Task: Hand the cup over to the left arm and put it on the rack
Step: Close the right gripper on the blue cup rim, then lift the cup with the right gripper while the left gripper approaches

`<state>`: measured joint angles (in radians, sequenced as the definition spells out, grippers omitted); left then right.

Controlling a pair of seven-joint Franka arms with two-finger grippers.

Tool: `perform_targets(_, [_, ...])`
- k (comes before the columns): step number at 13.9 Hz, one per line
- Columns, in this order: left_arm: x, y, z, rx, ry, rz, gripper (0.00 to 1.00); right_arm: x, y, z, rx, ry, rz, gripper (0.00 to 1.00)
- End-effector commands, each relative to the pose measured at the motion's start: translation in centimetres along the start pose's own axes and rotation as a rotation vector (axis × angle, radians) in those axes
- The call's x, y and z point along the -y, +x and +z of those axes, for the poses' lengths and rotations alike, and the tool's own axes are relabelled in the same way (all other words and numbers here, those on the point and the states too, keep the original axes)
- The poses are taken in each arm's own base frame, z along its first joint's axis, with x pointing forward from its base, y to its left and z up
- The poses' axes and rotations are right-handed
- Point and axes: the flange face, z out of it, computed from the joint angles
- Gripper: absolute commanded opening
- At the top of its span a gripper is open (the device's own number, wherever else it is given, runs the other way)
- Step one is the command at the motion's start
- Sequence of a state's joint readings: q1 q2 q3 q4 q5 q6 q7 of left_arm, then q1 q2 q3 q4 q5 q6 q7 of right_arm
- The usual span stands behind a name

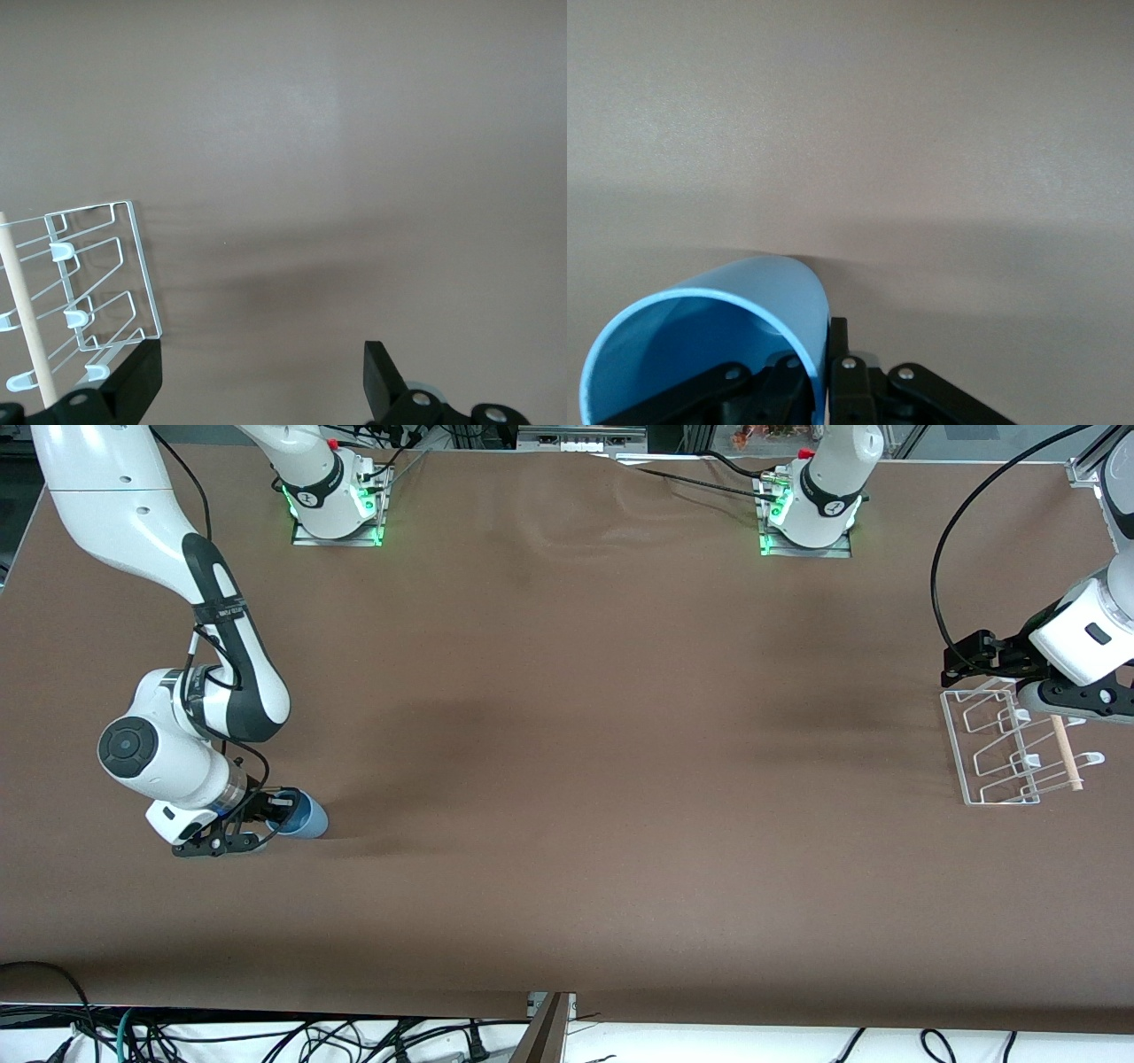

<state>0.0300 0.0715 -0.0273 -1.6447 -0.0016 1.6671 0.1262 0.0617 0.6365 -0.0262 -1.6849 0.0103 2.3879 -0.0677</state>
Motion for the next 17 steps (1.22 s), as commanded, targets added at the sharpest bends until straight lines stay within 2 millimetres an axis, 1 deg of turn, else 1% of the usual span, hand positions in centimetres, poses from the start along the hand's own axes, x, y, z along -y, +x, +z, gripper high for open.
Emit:
perform_targets(1, [0.2, 0.0, -0.5, 0.003, -0.009, -0.001, 1.00, 0.4, 0.4, -0.2, -0.004, 0.000, -0.007, 0.00])
perform_targets(3, [0.2, 0.1, -0.4, 0.005, -0.009, -0.001, 1.00, 1.1, 0.6, -1.1, -0.009, 0.008, -0.002, 0.00])
perform_targets(4, [0.2, 0.0, -0.5, 0.003, -0.009, -0.001, 1.00, 2.0, 0.6, -1.8, -0.005, 0.010, 0.006, 0.00])
perform_targets(5, [0.2, 0.1, -0.4, 0.005, -0.009, -0.001, 1.00, 3.6, 0.6, -3.0, 0.017, 0.015, 0.027, 0.00])
perform_targets(8, [0.3, 0.0, -0.5, 0.003, -0.009, -0.003, 1.00, 10.2, 1.2, -6.1, 0.063, 0.032, 0.153, 0.00])
perform_targets(10, [0.1, 0.0, -0.4, 0.006, -0.012, -0.002, 1.00, 16.3, 1.4, -9.1, 0.100, 0.073, 0.259, 0.00])
perform_targets(11, [-0.2, -0.1, -0.4, 0.019, -0.017, 0.004, 1.00, 19.0, 1.2, -10.1, 0.125, 0.104, 0.329, 0.00])
perform_targets(12, [-1.0, -0.3, -0.3, 0.034, -0.038, 0.016, 1.00, 22.4, 0.7, -10.9, 0.141, 0.137, 0.360, 0.00])
perform_targets(13, [-1.6, -0.3, -0.2, 0.037, -0.090, 0.036, 1.00, 25.3, 0.3, -12.2, 0.142, 0.169, 0.384, 0.00])
perform_targets(14, [-2.4, -0.2, 0.1, 0.042, -0.144, 0.073, 1.00, 27.2, -0.1, -13.6, 0.155, 0.202, 0.437, 0.00])
perform_targets(15, [-3.1, 0.1, 0.7, 0.051, -0.190, 0.125, 1.00, 29.3, -0.7, -14.4, 0.187, 0.261, 0.470, 0.00])
perform_targets(16, [-3.5, 0.1, 1.0, 0.059, -0.229, 0.170, 1.00, 32.2, -1.4, -15.8, 0.225, 0.342, 0.473, 0.00])
perform_targets(17, [-4.0, 0.1, 1.6, 0.072, -0.273, 0.211, 1.00, 34.4, -2.0, -16.8, 0.267, 0.418, 0.503, 0.00])
